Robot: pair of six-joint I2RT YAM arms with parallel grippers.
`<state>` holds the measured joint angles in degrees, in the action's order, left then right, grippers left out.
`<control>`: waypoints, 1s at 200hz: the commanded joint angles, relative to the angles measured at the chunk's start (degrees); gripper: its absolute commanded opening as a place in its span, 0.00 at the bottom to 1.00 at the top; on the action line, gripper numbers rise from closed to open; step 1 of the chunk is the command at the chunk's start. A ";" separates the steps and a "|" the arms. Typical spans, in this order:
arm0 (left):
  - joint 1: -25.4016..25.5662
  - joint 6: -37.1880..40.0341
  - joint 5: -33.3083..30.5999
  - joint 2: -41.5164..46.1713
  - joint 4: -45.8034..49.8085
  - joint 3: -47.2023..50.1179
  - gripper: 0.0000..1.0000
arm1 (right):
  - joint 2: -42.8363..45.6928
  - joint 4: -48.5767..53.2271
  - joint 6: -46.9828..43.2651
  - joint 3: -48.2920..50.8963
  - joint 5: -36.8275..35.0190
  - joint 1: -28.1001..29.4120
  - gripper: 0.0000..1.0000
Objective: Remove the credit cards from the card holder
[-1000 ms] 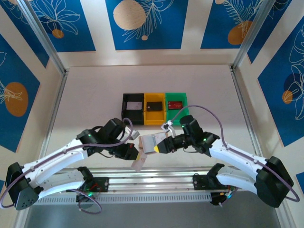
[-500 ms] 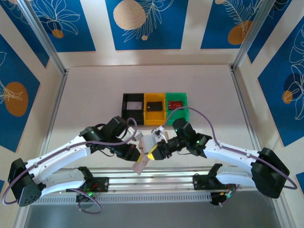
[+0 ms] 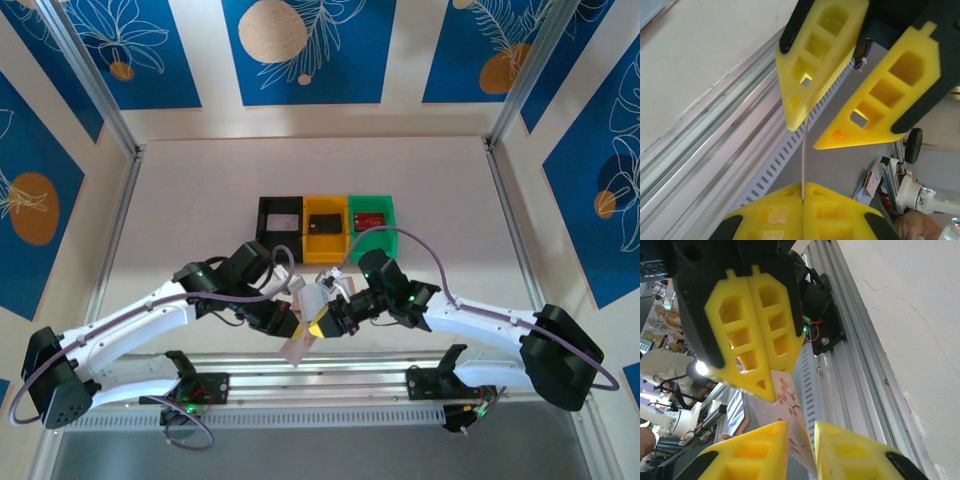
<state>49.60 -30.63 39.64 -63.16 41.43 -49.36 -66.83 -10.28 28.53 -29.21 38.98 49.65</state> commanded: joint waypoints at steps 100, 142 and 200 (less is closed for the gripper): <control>-1.65 7.15 -4.61 0.13 3.61 -8.02 0.37 | 3.22 -4.07 2.19 3.69 1.00 -5.68 0.00; -6.89 5.85 -7.32 9.39 4.34 -6.96 0.78 | 11.59 -4.16 7.70 6.97 -3.50 -13.12 0.00; -7.50 -13.45 -1.27 17.87 -25.33 11.48 0.81 | 17.98 -3.85 21.11 8.01 -14.64 -16.43 0.00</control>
<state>42.48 -33.65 35.44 -45.76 32.18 -44.91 -49.80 -12.88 41.87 -22.63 29.56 33.69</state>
